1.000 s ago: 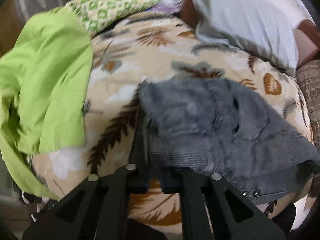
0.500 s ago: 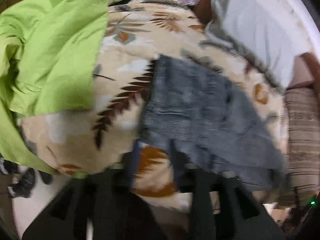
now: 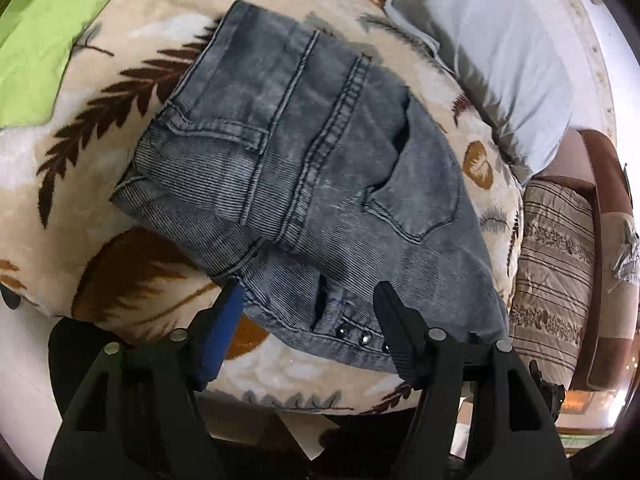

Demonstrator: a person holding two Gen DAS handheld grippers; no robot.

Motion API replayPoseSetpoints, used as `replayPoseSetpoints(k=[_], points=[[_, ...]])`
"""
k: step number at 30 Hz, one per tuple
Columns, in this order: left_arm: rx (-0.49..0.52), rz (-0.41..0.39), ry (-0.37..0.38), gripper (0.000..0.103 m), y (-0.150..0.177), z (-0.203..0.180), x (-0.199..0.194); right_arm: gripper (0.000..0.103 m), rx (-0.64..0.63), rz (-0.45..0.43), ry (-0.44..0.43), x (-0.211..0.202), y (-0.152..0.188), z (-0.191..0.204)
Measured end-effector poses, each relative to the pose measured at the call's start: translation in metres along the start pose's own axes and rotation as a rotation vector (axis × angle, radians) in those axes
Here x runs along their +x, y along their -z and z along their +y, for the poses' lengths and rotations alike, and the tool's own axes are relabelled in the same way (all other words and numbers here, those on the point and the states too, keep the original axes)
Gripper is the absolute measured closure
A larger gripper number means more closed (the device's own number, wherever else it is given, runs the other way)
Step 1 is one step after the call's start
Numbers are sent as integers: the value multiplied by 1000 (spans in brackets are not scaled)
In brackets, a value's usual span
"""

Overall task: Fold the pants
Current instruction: 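Grasp the folded jeans edge with the right tool and fold it over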

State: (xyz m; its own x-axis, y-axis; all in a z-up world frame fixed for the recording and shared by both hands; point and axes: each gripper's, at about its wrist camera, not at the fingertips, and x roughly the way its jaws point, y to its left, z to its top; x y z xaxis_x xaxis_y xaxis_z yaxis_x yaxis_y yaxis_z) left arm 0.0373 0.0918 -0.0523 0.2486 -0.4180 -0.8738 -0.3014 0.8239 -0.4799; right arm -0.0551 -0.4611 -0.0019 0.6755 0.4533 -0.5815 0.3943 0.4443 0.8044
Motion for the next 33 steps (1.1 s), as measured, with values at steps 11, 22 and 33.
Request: replayPoseSetpoints(k=[11, 22, 33], points=[[-63, -17, -37, 48, -16, 2, 25, 97, 194, -73, 68, 39, -10, -39], [-76, -60, 9, 92, -28, -4, 6, 100, -5, -136, -24, 25, -38, 2], [50, -184, -16, 103, -4, -3, -31, 100, -348, -160, -16, -1, -19, 48]])
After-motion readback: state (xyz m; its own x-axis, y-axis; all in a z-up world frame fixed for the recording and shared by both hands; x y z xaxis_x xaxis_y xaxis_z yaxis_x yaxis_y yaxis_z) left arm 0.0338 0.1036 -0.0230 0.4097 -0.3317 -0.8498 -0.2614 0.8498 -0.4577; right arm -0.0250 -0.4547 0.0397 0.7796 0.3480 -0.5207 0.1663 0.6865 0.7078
